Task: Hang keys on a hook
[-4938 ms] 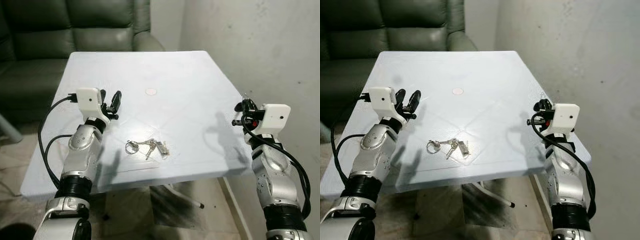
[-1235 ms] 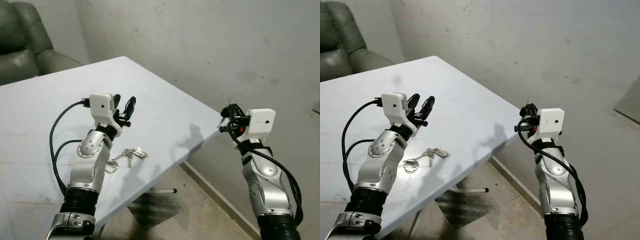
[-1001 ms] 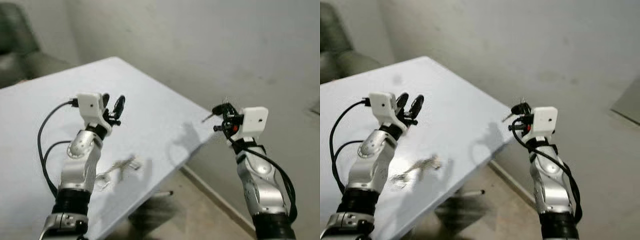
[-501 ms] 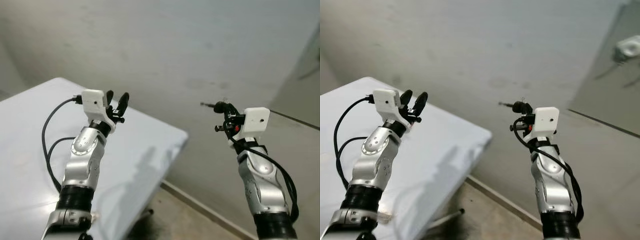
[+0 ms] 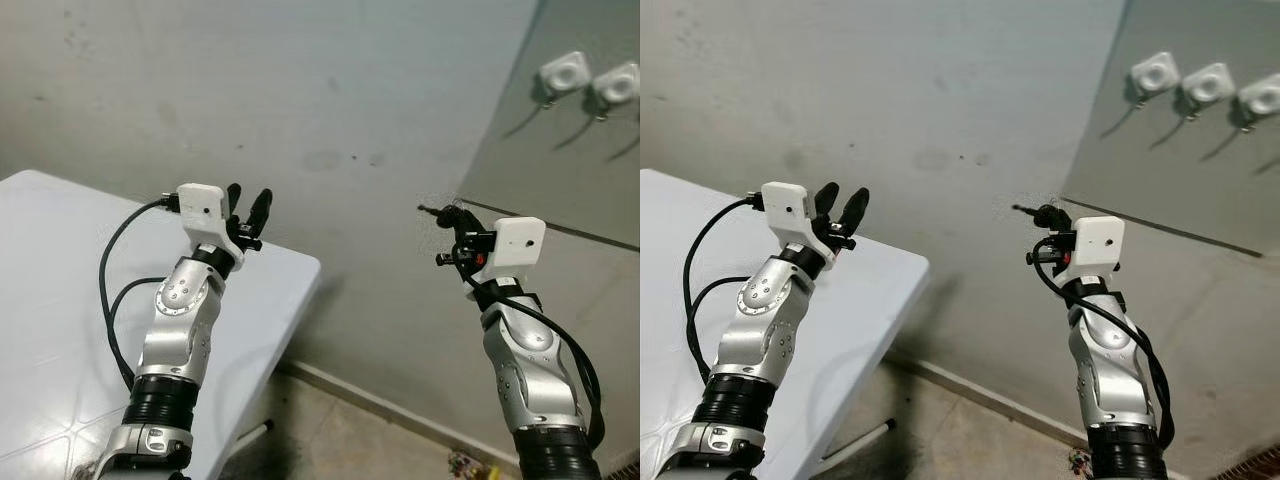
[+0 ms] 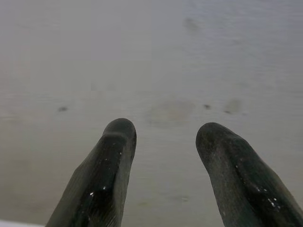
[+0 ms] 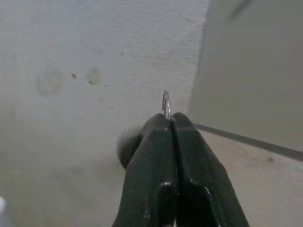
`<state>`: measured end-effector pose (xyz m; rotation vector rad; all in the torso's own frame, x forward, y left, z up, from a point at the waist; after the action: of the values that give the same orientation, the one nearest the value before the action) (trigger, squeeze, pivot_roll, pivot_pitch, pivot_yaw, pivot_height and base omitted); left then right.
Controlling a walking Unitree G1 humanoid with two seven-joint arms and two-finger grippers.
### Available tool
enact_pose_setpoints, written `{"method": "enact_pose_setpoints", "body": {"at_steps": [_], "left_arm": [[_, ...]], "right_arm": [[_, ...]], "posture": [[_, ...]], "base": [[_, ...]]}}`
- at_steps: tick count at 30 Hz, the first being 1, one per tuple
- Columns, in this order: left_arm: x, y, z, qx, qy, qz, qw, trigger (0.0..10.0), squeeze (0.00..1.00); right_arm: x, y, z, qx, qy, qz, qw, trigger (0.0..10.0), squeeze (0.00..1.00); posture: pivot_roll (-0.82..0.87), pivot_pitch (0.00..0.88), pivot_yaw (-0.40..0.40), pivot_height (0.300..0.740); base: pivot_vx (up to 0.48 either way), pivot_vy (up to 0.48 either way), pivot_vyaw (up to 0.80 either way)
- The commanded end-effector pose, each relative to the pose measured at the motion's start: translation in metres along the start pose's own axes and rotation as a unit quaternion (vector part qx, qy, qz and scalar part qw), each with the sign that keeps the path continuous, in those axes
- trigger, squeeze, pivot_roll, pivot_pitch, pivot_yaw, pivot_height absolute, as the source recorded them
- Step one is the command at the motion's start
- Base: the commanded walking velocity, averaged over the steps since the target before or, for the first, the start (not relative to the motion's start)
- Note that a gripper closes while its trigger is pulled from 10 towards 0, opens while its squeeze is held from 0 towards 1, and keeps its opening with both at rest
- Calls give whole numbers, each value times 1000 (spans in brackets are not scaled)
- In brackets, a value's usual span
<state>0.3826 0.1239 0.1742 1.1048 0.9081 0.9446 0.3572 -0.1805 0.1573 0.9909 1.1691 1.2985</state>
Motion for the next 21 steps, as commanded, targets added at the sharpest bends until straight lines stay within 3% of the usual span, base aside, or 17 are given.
{"method": "enact_pose_setpoints", "body": {"at_steps": [1, 5, 12, 21], "left_arm": [[-1, 4, 0, -7, -4, 12, 1000, 10000, 0], [-2, 5, -1, -10, -10, 18, 1000, 10000, 0], [-4, 3, -1, -7, -13, 17, 1000, 10000, 0], [0, 2, 0, -9, 6, 13, 1000, 10000, 0]], "right_arm": [[0, 4, 3, -3, 5, -4, 1000, 10000, 0], [1, 4, 2, -1, 7, -5, 1000, 10000, 0], [2, 3, 2, 1, 12, -8, 1000, 10000, 0], [3, 2, 1, 4, 14, -12, 1000, 10000, 0]], "posture": [[-114, 0, -30, 740], [-114, 0, -35, 740], [-114, 0, -38, 740], [-115, 0, -41, 740]], "base": [[0, 0, -631], [0, 0, -631], [0, -453, -630], [0, 0, -631]]}}
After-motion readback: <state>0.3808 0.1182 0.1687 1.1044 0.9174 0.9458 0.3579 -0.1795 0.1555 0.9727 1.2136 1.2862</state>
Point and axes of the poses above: a point about 5 cm out from each wrist's last joint towards the gripper, its own z axis pointing out of the wrist towards the gripper, its own y axis along the axis of the wrist's last joint, x = y × z, the point moved 4 cm from there along z, pointing out of the wrist towards the gripper, and after that the axes turned 3 degrees about -z, right-handed, at the moved point
